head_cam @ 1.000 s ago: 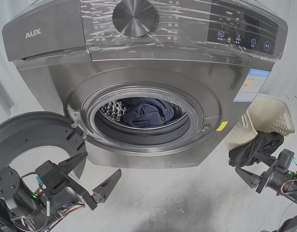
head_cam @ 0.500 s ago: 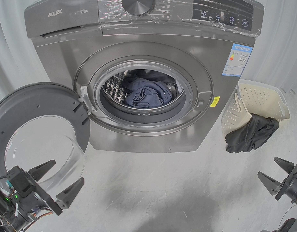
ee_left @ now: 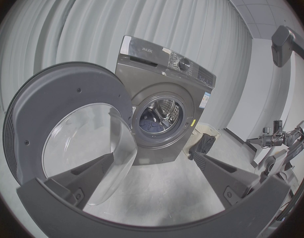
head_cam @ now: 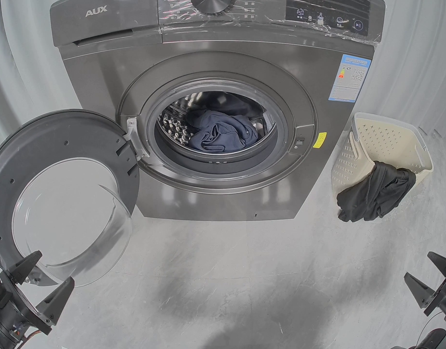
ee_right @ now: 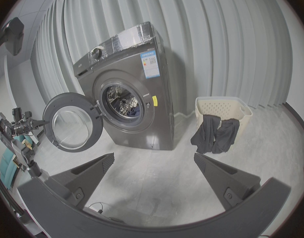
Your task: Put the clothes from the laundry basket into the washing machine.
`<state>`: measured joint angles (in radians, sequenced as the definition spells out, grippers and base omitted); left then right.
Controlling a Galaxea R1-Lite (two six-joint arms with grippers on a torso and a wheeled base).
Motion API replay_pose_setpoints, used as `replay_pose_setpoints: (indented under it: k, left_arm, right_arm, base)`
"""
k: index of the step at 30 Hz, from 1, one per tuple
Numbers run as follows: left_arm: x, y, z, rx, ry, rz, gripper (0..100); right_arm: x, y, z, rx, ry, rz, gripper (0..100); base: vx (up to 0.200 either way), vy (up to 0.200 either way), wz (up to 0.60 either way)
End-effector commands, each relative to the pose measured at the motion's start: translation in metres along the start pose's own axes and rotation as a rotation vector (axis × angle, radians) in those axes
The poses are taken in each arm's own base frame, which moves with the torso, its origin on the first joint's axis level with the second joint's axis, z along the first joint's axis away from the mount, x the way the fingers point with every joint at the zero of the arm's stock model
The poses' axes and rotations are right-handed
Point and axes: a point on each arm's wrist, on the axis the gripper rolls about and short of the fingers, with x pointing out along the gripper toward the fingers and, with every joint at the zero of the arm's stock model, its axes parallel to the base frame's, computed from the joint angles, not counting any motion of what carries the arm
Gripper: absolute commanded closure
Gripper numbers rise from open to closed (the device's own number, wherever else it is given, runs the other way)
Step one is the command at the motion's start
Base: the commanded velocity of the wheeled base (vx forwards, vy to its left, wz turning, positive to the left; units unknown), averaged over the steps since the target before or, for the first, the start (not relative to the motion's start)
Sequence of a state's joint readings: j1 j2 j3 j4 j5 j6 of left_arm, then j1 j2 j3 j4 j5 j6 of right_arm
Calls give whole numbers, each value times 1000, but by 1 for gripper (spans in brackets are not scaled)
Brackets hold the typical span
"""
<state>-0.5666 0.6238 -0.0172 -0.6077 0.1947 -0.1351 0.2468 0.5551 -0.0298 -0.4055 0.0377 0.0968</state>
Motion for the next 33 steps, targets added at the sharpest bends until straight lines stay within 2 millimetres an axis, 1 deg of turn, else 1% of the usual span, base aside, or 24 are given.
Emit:
replay_pose_setpoints:
  k: [1, 8, 20, 33]
  left_arm:
    - [-8, 3, -1, -6, -47, 16, 0]
    - [-3, 1, 3, 0, -30, 18, 0]
    - [4, -1, 11, 1, -23, 12, 0]
    - [7, -2, 10, -5, -2, 0, 0]
  right_arm:
    - [-8, 1, 8, -1, -69, -9, 0]
    - [-1, 1, 16, 0, -36, -16, 0]
    - [11, 0, 19, 7, 30, -34, 0]
    - [20, -1, 20, 8, 79, -39, 0]
  base:
    - [0, -200, 0]
    - [0, -200, 0]
    - [0, -200, 0]
    - [0, -200, 0]
